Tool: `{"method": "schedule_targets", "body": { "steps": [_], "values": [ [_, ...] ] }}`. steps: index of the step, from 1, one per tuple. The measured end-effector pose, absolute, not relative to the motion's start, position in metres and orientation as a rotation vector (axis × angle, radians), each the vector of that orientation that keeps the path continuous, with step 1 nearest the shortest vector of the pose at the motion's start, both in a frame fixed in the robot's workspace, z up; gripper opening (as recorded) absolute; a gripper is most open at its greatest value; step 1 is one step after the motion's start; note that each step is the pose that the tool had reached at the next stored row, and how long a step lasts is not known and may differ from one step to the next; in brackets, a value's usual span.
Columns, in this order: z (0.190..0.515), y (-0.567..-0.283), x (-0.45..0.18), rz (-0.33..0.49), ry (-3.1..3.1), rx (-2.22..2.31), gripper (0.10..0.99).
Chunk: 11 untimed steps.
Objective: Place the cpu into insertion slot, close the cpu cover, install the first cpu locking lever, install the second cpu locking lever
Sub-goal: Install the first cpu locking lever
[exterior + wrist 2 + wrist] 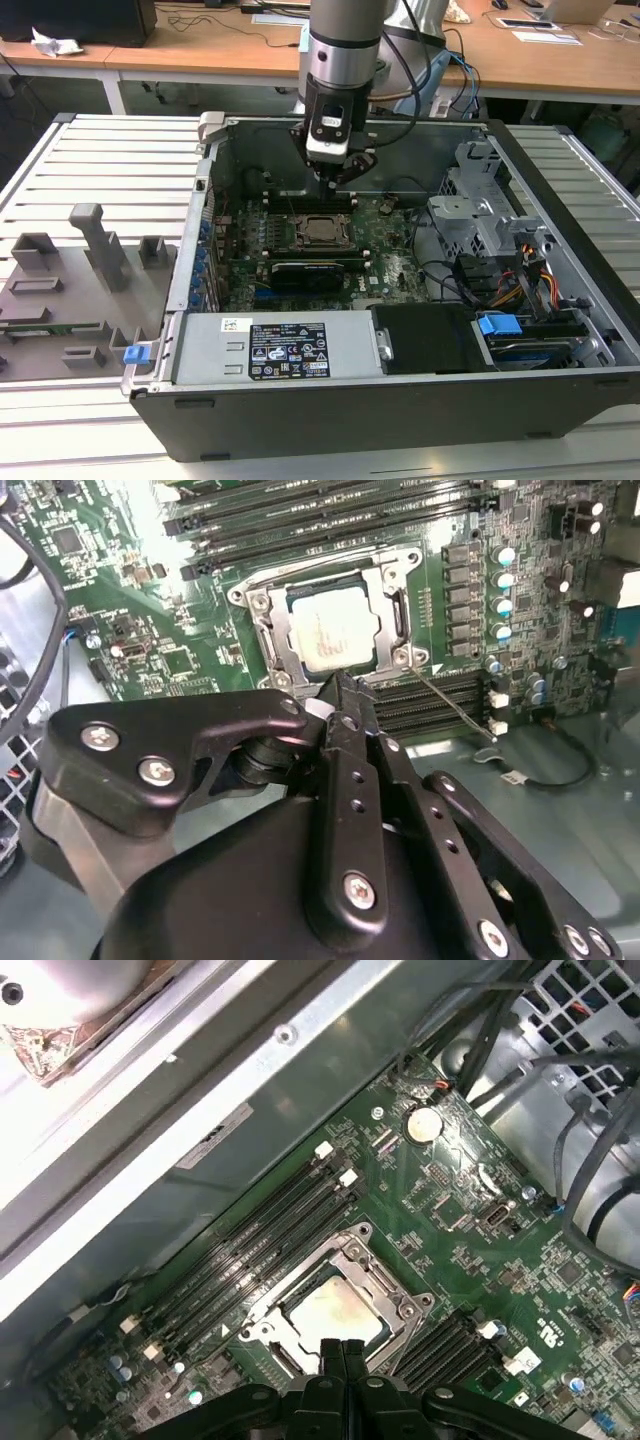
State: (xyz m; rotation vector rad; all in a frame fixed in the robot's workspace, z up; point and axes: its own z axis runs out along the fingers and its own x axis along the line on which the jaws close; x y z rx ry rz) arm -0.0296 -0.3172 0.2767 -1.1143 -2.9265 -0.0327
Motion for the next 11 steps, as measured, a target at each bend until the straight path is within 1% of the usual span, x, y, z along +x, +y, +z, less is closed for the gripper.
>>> {"method": "schedule_targets", "body": {
  "steps": [11],
  "values": [
    [0.2766, -0.3171, -0.0296, -0.030, -3.054, -0.680, 0.106]
  ]
}}
